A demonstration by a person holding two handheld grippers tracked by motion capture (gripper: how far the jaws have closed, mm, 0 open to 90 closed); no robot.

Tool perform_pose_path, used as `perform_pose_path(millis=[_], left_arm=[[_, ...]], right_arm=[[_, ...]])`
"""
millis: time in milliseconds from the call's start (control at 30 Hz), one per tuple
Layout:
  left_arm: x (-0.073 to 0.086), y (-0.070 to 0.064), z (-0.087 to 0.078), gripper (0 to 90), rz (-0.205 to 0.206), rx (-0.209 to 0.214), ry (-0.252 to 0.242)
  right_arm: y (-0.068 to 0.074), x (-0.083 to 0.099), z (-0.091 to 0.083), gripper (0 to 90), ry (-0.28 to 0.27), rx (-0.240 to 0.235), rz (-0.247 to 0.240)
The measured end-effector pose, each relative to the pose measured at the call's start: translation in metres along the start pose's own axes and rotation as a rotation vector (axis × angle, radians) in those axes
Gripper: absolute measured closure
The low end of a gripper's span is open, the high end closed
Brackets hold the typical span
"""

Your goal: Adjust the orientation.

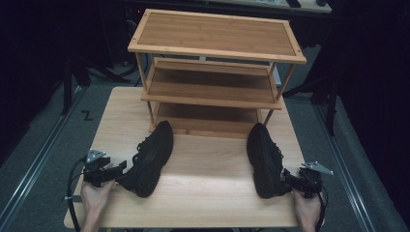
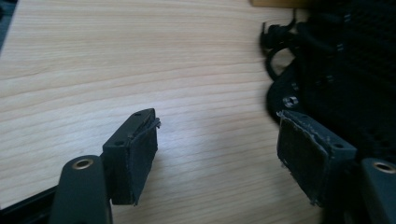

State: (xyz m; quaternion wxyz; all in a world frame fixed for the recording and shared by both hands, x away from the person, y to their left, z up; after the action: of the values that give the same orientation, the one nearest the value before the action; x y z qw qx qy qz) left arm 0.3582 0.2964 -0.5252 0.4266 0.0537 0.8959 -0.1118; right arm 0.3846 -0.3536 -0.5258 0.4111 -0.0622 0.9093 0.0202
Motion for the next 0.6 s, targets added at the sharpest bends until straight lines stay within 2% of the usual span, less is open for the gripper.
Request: perform_pose_path(millis=[33,67,100,167,267,467,600], left_arm=[[0.000,0.000,0.000,29.1,0.000,0.000,0.000],[-0.001,-0.003,0.000,29.1,0.000,0.021,-0.008],[-0.001,-0.003,0.000,29.0,0.000,0.021,-0.008],[-0.002,-0.006,0.000,28.7,-0.005,0.047,-0.008],[-0.002,-0.011,0.004,26.9,0.011,0.058,0.022],[-0.007,-0.018,0.007,27.4,0.034,0.087,0.050],[-0.008,-0.020,0.010,26.5,0.033,0.109,0.063]], right_arm=[[0.000,0.000,0.000,34.7,0.000,0.000,0.000],[0.000,0.000,0.000,34.7,0.000,0.000,0.000],[0.000,0.000,0.000,34.7,0.000,0.000,0.000],[0.000,0.000,0.000,34.5,0.000,0.000,0.000],[0.000,0.000,0.000,34.5,0.000,-0.001,0.000],[0.000,0.000,0.000,34.4,0.000,-0.002,0.000],[0.000,0.000,0.000,34.3,0.000,-0.002,0.000]])
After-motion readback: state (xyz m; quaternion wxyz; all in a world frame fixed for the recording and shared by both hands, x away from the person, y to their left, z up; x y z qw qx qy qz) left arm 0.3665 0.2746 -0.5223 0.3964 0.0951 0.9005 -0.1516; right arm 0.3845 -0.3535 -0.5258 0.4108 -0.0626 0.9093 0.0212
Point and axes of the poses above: each handheld gripper's, and its own axes: z roughly forward along the jaws, x roughly out of its underside, y roughly to its left, the point moved 3 cm from there along z, roughly forward along the jaws, and after that the axes turned 1 degree about -y, right-handed, at the moved point
